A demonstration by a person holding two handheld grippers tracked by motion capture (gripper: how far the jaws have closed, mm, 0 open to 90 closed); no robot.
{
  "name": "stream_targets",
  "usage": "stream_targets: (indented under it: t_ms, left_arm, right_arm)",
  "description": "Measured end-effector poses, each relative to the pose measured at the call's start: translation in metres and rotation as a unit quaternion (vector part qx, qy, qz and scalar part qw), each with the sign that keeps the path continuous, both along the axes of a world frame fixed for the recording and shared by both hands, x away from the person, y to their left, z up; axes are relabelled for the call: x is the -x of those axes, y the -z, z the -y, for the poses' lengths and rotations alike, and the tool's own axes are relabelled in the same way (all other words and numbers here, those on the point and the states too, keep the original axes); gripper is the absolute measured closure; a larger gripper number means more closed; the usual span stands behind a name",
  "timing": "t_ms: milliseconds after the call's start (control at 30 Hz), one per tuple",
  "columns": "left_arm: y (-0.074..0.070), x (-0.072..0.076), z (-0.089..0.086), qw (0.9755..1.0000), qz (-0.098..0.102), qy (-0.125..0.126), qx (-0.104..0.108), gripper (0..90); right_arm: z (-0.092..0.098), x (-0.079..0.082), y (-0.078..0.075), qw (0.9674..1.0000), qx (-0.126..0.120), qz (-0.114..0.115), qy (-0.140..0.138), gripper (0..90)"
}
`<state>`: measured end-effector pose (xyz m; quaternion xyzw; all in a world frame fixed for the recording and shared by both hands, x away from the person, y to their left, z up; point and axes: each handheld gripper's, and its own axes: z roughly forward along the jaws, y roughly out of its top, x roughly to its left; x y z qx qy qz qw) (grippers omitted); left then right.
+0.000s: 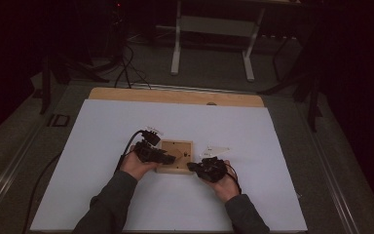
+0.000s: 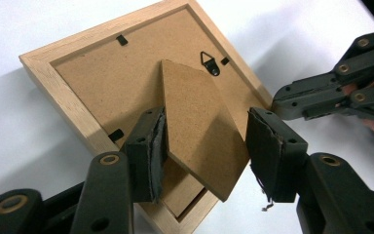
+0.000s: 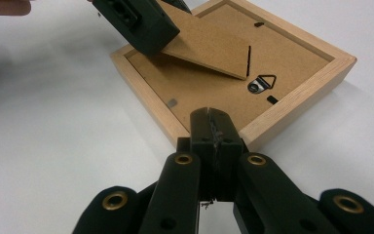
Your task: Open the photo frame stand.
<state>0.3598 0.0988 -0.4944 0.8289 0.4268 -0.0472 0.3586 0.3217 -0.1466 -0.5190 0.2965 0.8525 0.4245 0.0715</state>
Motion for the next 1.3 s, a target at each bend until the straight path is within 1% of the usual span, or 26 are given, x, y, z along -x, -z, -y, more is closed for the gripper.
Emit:
stream_targets:
  t_ms: [133, 267, 300, 333, 400, 533, 633, 800, 900, 1000, 1300]
  left_arm:
    - [0.0, 0.001, 0.002, 0.9999, 0.002, 0.0, -0.015, 51.1]
    - [-0.001, 0.003, 0.004, 0.9996, 0.012, 0.001, -0.026, 51.3]
    - [-0.001, 0.003, 0.005, 0.9994, 0.016, -0.001, -0.029, 51.6]
    - [-0.002, 0.005, 0.006, 0.999, 0.028, -0.002, -0.035, 52.0]
    - [-0.002, 0.007, 0.008, 0.9983, 0.038, -0.001, -0.044, 52.4]
    - [-0.003, 0.009, 0.009, 0.9974, 0.051, 0.0, -0.051, 52.7]
    - [-0.004, 0.012, 0.011, 0.9965, 0.062, 0.004, -0.057, 52.8]
    - [-0.005, 0.017, 0.012, 0.9947, 0.082, 0.006, -0.062, 52.8]
    - [-0.004, 0.02, 0.012, 0.9939, 0.092, 0.007, -0.061, 52.8]
    - [-0.003, 0.022, 0.011, 0.9932, 0.101, 0.008, -0.058, 52.8]
    - [-0.002, 0.029, 0.011, 0.9901, 0.125, 0.013, -0.063, 52.7]
  right_arm:
    - [0.0, 0.0, 0.0, 1.0, 0.002, 0.0, 0.0, 89.5]
    - [-0.001, 0.001, 0.0, 1.0, 0.004, 0.003, -0.001, 88.6]
    - [-0.001, 0.0, 0.0, 1.0, 0.004, 0.004, -0.001, 88.1]
    - [-0.001, 0.001, -0.001, 1.0, 0.004, 0.003, -0.002, 87.6]
    - [-0.002, 0.001, -0.001, 1.0, 0.007, 0.003, -0.003, 87.0]
    - [-0.002, 0.001, -0.002, 0.9999, 0.014, 0.009, -0.003, 84.9]
    - [0.002, 0.0, -0.004, 0.9999, 0.008, 0.009, 0.005, 83.1]
    - [0.008, -0.003, -0.01, 0.9997, 0.003, 0.01, 0.021, 77.2]
    - [0.011, -0.006, -0.011, 0.9994, 0.0, 0.01, 0.035, 70.6]
    - [0.013, -0.011, -0.012, 0.9987, -0.008, 0.004, 0.051, 67.5]
    - [0.014, -0.021, -0.012, 0.9982, -0.002, -0.005, 0.06, 60.9]
